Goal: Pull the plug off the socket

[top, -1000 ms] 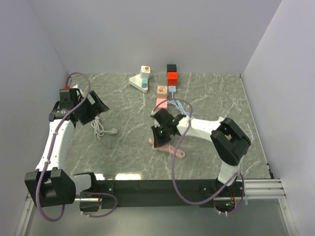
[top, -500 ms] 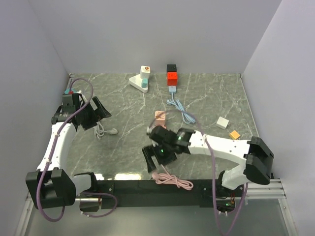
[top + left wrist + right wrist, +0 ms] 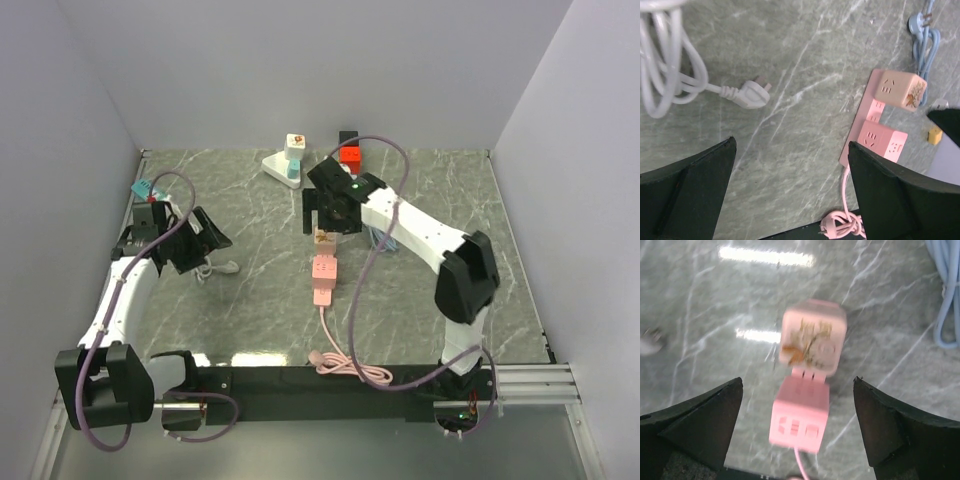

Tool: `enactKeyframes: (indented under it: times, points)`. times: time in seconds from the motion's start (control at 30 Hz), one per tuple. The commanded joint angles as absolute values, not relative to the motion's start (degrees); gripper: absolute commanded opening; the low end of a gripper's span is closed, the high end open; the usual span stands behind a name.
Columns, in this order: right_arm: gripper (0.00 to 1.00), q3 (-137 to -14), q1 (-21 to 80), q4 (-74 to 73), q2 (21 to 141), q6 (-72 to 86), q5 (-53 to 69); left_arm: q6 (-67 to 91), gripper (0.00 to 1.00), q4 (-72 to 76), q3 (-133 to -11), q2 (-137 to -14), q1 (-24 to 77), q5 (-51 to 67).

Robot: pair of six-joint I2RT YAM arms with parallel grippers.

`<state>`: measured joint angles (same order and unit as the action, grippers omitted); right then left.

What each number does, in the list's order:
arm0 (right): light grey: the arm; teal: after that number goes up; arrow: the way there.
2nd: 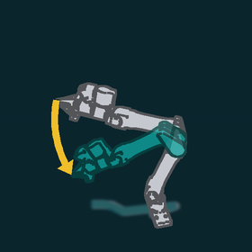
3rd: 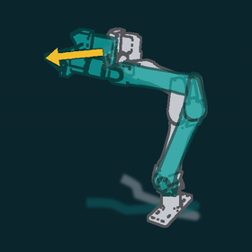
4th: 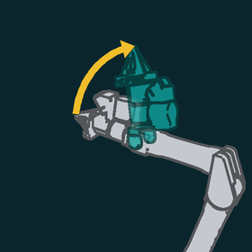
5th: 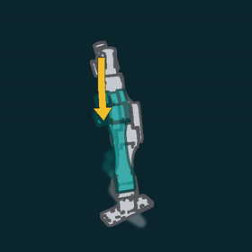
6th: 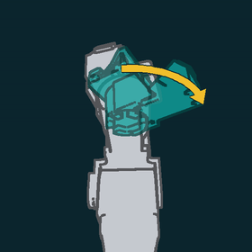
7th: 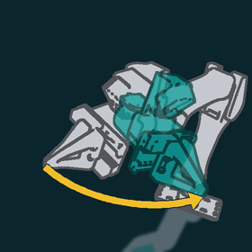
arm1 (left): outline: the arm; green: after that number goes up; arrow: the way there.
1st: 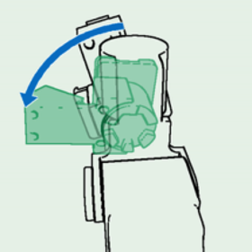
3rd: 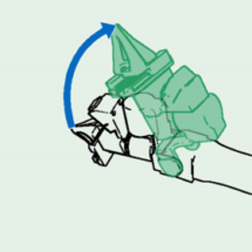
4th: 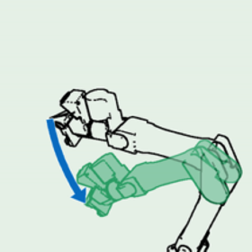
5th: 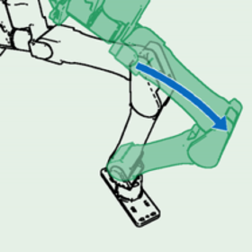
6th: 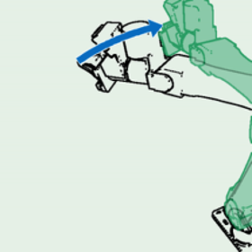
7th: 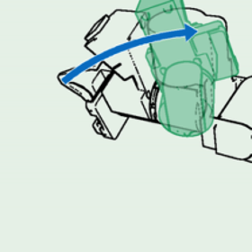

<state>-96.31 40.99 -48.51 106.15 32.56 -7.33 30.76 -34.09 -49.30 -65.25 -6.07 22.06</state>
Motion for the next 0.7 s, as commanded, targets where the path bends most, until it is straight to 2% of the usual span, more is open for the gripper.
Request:
enactKeyframes:
  times: [0.0, 0.23, 0.37, 0.43, 0.47, 0.57, 0.63, 0.67]
  points:
    - [0.97, -102.38, 39.21, -51.24, 110.55, 32.08, -10.29, 32.08, 0.99, -29.71, -47.38, -64.07, -5.19, 25.92]
    - [0.96, -106.97, 37.97, -51.77, 119.17, 34.54, -9.06, 34.44, 0.99, -27.87, -46.15, -63.81, -0.98, 27.51]
    - [0.89, -104.33, 37.97, -50.19, 120.49, 34.89, -7.91, 36.30, 0.99, -25.84, -45.27, -63.72, 1.75, 27.16]
    - [0.77, -103.54, 37.88, -49.22, 121.02, 34.63, -5.81, 37.17, 0.99, -24.53, -44.65, -64.25, 2.46, 27.42]
    - [0.65, -103.10, 37.97, -48.78, 120.94, 34.28, -5.37, 37.35, 0.99, -24.26, -44.47, -64.51, 2.81, 27.33]
    - [0.51, -100.46, 37.97, -46.32, 119.71, 33.49, -3.17, 37.97, 0.99, -22.94, -44.21, -65.39, 3.95, 26.81]
    - [0.50, -99.85, 37.88, -46.14, 119.36, 32.35, -1.68, 38.49, 0.99, -21.71, -43.86, -66.09, 5.01, 26.46]
    - [0.55, -99.84, 37.88, -46.23, 119.44, 32.00, -1.15, 38.58, 0.99, -21.45, -43.77, -66.35, 5.36, 26.28]
